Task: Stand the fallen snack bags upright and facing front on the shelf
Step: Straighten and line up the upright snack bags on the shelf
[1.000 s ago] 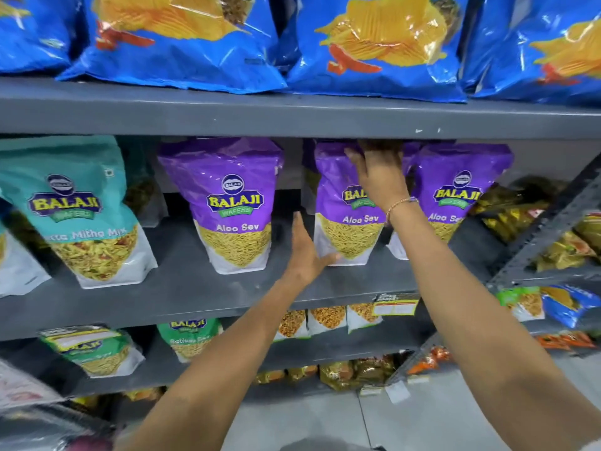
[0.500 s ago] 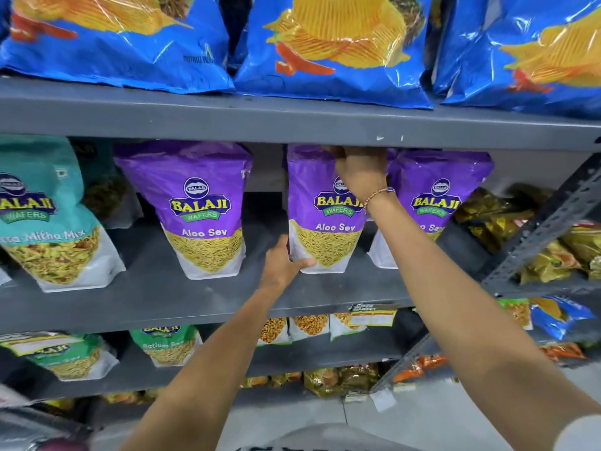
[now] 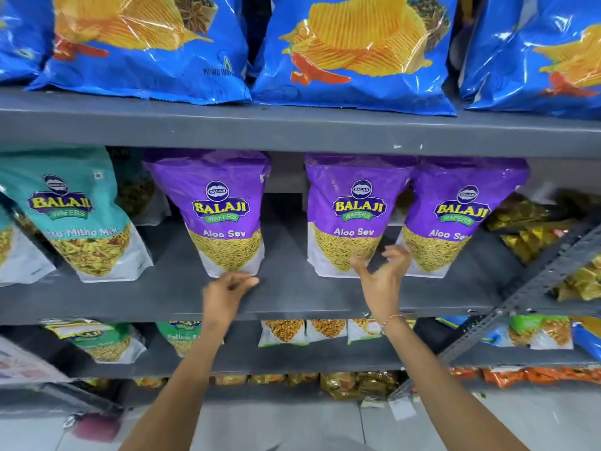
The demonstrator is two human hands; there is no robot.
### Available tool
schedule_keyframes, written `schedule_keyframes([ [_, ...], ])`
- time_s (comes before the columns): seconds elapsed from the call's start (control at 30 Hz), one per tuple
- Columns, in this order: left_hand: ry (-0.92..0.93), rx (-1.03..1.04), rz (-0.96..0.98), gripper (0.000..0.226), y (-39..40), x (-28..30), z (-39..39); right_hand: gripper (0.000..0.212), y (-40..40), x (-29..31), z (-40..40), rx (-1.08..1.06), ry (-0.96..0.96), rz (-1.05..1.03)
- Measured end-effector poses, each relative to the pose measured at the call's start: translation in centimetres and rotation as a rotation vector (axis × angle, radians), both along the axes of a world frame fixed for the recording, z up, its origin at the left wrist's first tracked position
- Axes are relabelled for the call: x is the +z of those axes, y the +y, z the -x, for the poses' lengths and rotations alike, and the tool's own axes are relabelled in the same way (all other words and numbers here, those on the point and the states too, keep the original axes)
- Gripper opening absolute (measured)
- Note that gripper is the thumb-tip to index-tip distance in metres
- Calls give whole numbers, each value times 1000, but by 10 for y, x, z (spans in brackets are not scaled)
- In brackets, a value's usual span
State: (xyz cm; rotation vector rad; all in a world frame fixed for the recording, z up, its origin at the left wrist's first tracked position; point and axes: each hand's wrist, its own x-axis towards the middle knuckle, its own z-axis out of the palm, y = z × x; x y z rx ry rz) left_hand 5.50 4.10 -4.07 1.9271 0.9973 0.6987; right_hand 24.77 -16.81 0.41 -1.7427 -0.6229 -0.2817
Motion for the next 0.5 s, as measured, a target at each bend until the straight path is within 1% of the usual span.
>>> schedule_keyframes([
  [0.03,-24,66,9,14,13,2,13,82,0,-9,-3,31,130,31],
  [0.07,-48,143,27,18,26,2,23,90,2,-14,-8,67,238,80],
  [0.1,-57,225,35,27,40,3,28,97,4,-17,-14,107,317,128],
  [0.17,-26,324,41,55,59,3,34,114,8,-20,-28,196,409,172],
  [0.2,-24,313,69,71,68,2,36,118,11,-20,-33,236,421,175],
  [0.23,-39,263,109,85,74,2,35,116,13,-20,-38,262,424,174],
  [0.3,-95,84,175,105,85,4,31,103,15,-22,-46,280,435,181],
  [0.37,-145,-92,213,109,91,7,27,94,15,-24,-52,268,460,190],
  [0.4,-130,-132,224,108,94,8,25,92,16,-24,-54,259,477,188],
  [0.5,-71,-145,229,105,101,11,21,96,17,-22,-58,275,509,186],
])
